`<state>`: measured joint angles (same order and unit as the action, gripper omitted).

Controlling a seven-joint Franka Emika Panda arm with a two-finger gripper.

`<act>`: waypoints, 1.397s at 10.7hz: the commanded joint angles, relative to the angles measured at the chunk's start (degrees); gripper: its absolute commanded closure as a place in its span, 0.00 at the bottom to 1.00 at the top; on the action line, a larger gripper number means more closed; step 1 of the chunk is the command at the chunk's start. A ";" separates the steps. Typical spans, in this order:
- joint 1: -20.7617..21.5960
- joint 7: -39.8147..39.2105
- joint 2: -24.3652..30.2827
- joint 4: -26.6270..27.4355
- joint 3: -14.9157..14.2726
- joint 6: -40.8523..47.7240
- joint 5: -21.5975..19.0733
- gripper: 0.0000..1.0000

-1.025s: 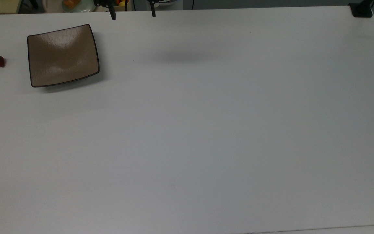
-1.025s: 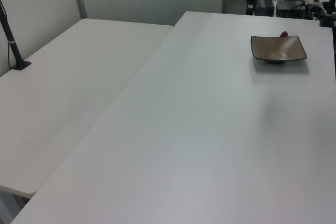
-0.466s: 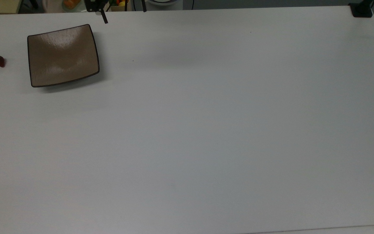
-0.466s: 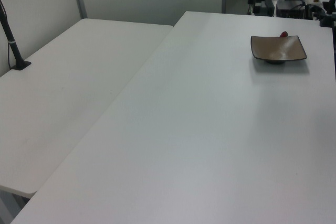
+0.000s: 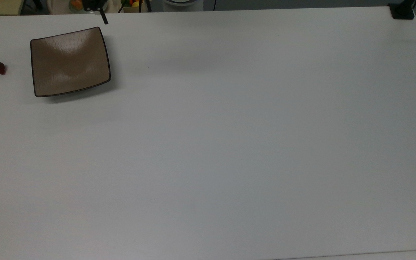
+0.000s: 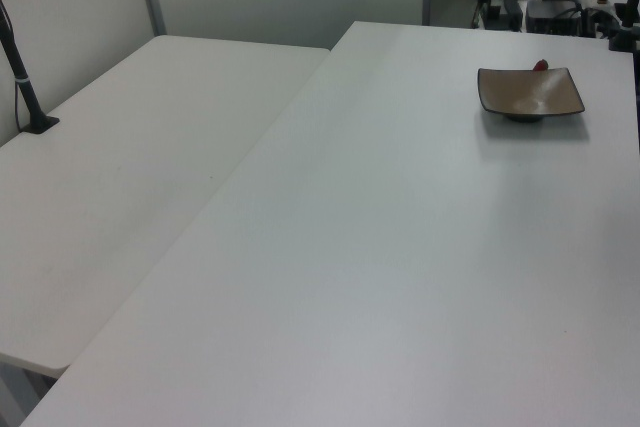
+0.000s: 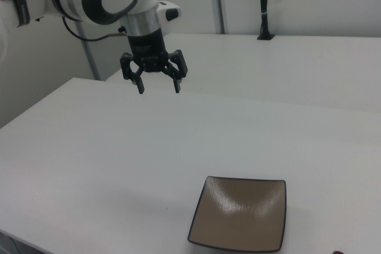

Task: Strawberries on a ceramic plate
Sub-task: 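Move the open gripper toward the red strawberry beside the plate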

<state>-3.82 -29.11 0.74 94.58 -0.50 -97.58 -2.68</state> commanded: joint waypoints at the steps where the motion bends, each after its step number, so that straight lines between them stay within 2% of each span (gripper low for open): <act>1: -2.58 -1.38 1.10 -1.24 -0.38 4.15 -0.84 0.00; 5: -6.45 -2.00 0.49 -1.33 -0.73 1.27 -0.13 0.00; 7: -6.72 -2.00 -0.47 -1.15 -3.70 -2.42 -0.13 0.00; 11: -8.73 -5.16 -4.34 -1.07 -6.70 -8.32 -0.13 0.00; 12: -9.35 -6.30 -5.22 -0.98 -6.97 -9.80 -0.13 0.00; 15: -9.89 -12.96 -7.77 -0.63 -10.74 -12.02 -0.49 0.00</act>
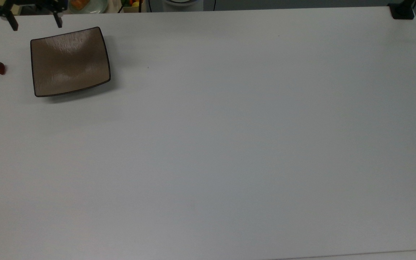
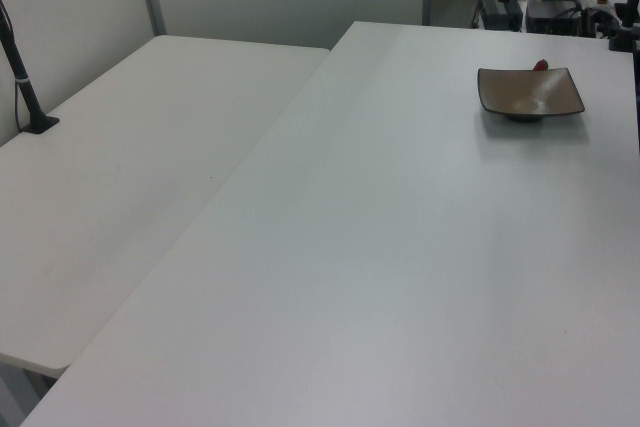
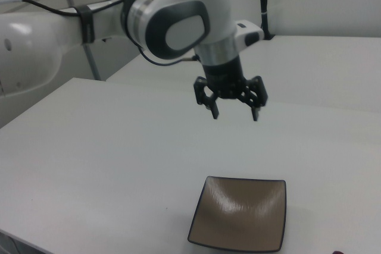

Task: Strawberries on a ceramic plate
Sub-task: 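Lower the open gripper over the red strawberry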

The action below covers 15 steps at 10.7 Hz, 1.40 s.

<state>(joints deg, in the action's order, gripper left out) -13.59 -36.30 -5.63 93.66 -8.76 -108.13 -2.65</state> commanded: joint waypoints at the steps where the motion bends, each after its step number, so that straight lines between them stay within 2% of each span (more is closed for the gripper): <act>1: -0.56 -8.06 -2.45 0.29 -3.01 -1.55 -0.52 0.00; 5: -3.11 -13.95 -5.96 2.92 -3.72 -7.43 -0.16 0.00; 8: -4.25 -18.44 -9.39 2.93 -5.21 -11.12 -0.16 0.00; 9: -5.04 -20.46 -10.18 2.93 -5.30 -12.87 -0.08 0.05; 11: -5.57 -26.34 -12.12 3.36 -6.88 -15.52 -0.08 0.07; 15: -7.85 -36.79 -15.63 4.15 -7.33 -19.82 -0.08 0.30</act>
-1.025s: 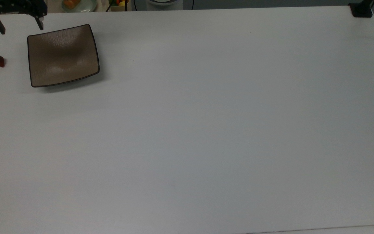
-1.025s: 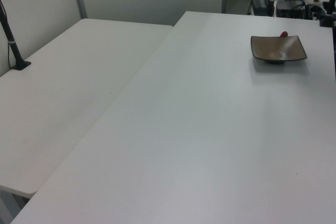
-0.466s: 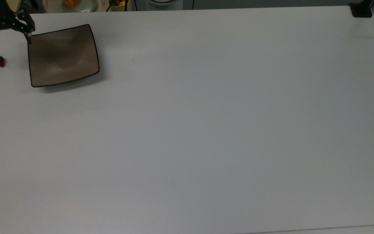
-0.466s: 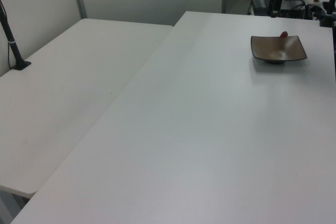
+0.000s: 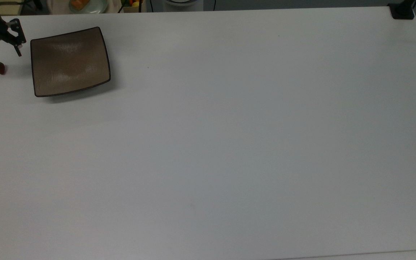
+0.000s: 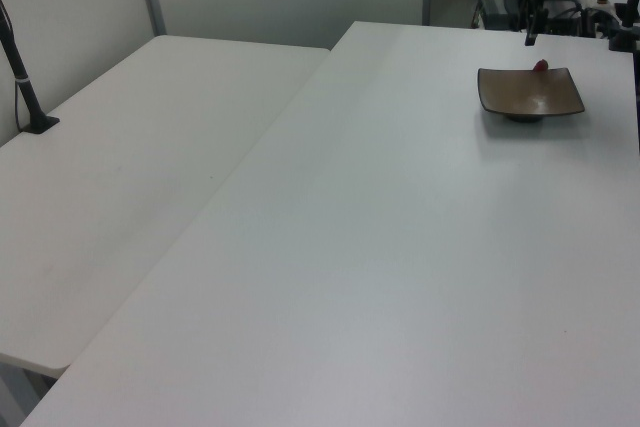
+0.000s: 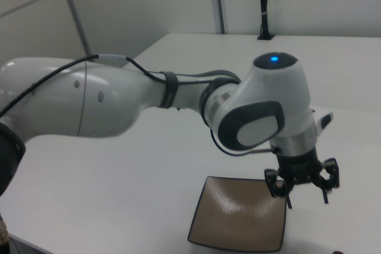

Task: Strawberries on a ceramic plate
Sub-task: 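Lower the open gripper over the red strawberry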

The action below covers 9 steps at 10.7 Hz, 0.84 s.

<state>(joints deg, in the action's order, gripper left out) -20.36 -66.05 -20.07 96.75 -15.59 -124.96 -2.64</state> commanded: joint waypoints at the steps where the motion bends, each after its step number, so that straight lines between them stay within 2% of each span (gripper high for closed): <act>1: -1.26 -9.16 -1.55 1.34 -0.92 -3.80 0.00 0.36; 3: -1.52 -13.12 -2.78 1.69 -1.10 -5.12 0.09 0.46; 9: -3.98 -17.79 -6.12 2.13 -1.10 -10.55 1.49 0.47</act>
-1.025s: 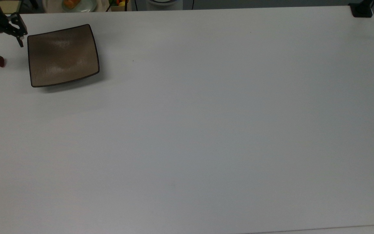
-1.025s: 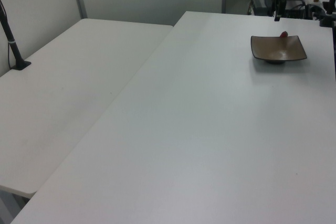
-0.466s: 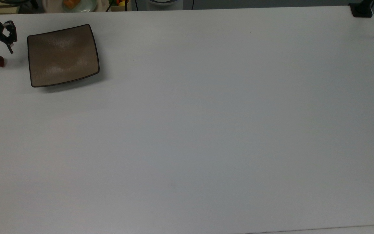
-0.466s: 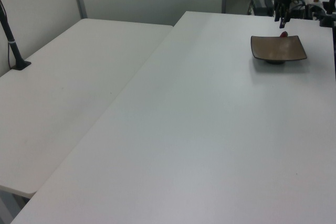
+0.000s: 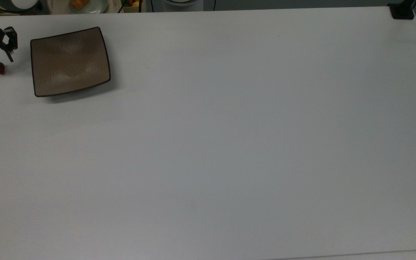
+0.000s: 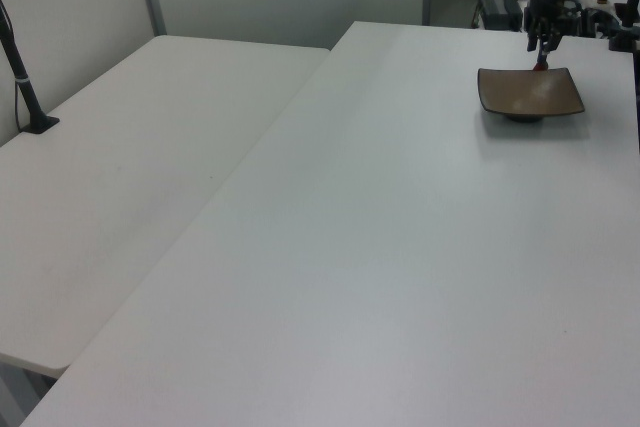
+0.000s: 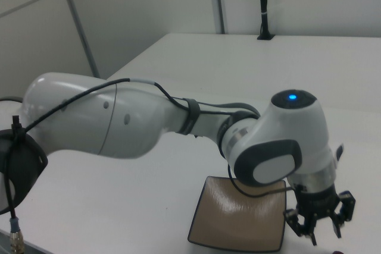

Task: Strawberries on a ceramic plate
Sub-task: 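Close the gripper on the strawberry and lift it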

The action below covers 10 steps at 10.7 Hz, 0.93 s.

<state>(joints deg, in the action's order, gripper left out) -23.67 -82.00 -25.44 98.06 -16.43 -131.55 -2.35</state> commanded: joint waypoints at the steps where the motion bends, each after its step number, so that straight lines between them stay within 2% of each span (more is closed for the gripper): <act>1: -0.85 -2.46 -1.09 0.82 -0.27 -4.93 1.99 0.47; 6: -1.73 -2.99 -3.20 0.73 -0.27 -7.84 3.57 0.47; 8: -1.91 -2.99 -3.38 0.82 -0.27 -7.84 3.66 0.53; 10: -2.00 -3.08 -3.38 0.99 -0.27 -7.84 5.85 0.59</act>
<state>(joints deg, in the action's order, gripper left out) -25.52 -83.95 -29.13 98.18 -16.47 -137.95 1.06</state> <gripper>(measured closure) 0.520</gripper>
